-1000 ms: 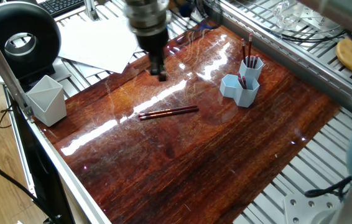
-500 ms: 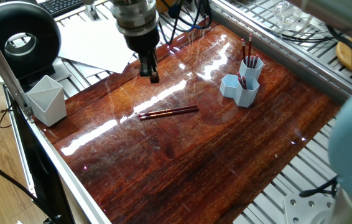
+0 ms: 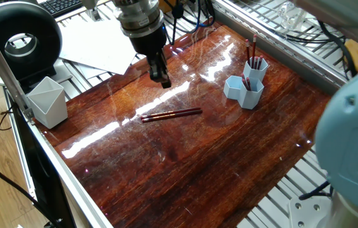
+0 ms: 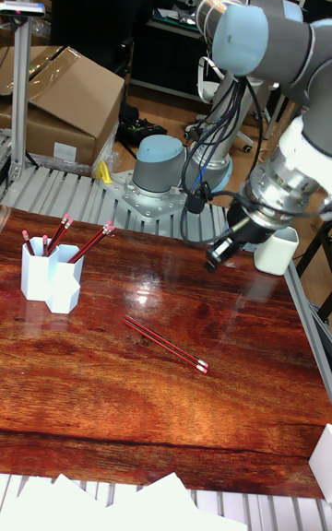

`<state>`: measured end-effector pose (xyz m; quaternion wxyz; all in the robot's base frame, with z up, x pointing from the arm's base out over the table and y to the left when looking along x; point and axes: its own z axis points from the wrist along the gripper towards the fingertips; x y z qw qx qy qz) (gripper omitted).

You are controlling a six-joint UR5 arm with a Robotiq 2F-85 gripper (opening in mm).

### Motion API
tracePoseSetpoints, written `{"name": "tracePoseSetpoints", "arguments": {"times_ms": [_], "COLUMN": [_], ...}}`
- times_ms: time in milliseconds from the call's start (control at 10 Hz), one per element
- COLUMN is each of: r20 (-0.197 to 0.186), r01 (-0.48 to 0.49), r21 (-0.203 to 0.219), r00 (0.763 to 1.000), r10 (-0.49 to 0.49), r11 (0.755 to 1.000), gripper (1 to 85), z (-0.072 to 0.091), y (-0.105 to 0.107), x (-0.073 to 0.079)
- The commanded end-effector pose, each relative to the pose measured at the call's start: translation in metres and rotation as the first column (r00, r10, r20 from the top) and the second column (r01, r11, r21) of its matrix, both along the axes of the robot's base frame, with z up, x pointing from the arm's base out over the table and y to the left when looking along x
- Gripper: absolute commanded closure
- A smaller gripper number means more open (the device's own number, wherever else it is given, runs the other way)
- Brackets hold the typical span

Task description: Put the pen into the pen holder

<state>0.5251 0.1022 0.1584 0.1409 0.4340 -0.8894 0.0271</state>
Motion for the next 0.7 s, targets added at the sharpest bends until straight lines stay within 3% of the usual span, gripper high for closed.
{"name": "tracePoseSetpoints", "arguments": {"times_ms": [0, 200, 400, 600], "r20": [0.026, 0.073, 0.092, 0.139], "r01": [-0.036, -0.066, -0.100, -0.148], "r21": [0.018, 0.045, 0.051, 0.011], "r00": [0.999, 0.995, 0.991, 0.980], "r10": [0.036, 0.063, 0.095, 0.145], "r11": [0.999, 0.997, 0.994, 0.989], "gripper": [84.7, 84.7, 84.7, 84.7], "z": [-0.076, -0.124, -0.134, -0.136], "y": [0.019, 0.023, 0.022, 0.011], "x": [0.035, 0.055, 0.061, 0.076]}}
